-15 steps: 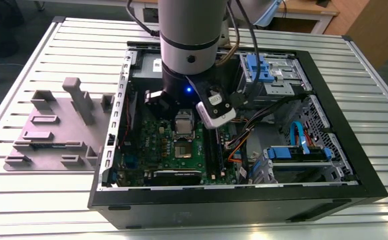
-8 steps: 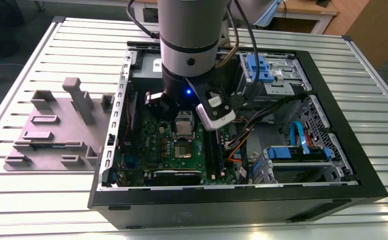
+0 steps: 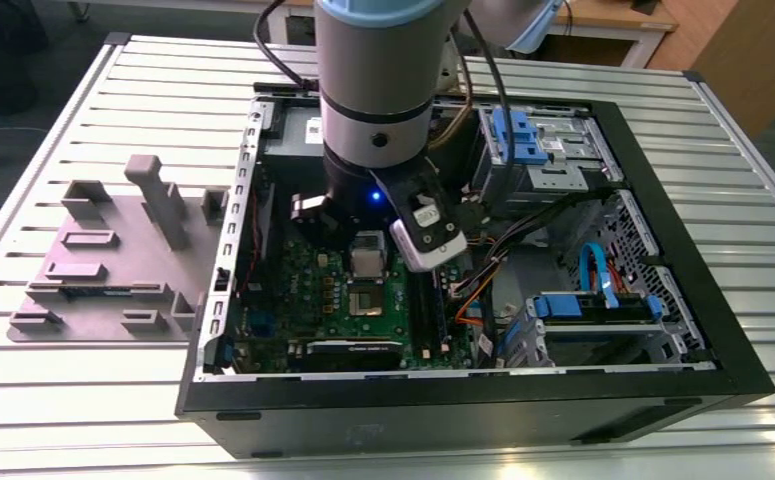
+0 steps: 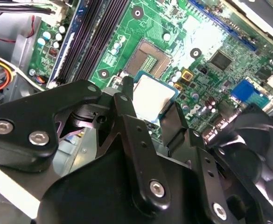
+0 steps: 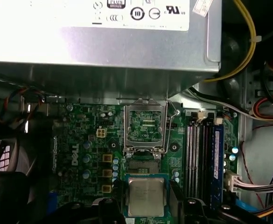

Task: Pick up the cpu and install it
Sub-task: 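Place the cpu into insertion slot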

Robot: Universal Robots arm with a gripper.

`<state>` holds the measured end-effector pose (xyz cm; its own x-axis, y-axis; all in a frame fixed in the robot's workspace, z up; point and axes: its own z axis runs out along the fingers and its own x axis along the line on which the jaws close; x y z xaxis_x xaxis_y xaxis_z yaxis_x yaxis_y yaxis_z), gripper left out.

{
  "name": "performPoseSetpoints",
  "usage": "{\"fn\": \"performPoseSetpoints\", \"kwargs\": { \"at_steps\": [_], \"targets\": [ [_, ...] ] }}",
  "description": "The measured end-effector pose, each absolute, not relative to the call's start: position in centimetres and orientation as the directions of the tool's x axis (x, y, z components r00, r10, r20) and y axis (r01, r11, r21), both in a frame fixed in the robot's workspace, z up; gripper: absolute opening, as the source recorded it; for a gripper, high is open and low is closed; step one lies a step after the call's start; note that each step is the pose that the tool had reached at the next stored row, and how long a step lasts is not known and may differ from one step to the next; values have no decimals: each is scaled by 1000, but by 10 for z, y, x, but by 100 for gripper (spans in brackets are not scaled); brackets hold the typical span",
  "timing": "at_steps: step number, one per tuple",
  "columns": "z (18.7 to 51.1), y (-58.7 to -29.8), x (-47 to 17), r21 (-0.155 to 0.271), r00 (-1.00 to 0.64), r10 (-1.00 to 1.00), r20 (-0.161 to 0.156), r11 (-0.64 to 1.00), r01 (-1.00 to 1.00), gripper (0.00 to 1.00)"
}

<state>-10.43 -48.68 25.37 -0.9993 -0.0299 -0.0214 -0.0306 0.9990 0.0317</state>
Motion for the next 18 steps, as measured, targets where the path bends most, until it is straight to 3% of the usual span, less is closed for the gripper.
{"fn": "performPoseSetpoints", "kwargs": {
  "at_steps": [18],
  "targets": [
    [225,-494,-104,32,-999,38,-21,999,37,47]
  ]
}}
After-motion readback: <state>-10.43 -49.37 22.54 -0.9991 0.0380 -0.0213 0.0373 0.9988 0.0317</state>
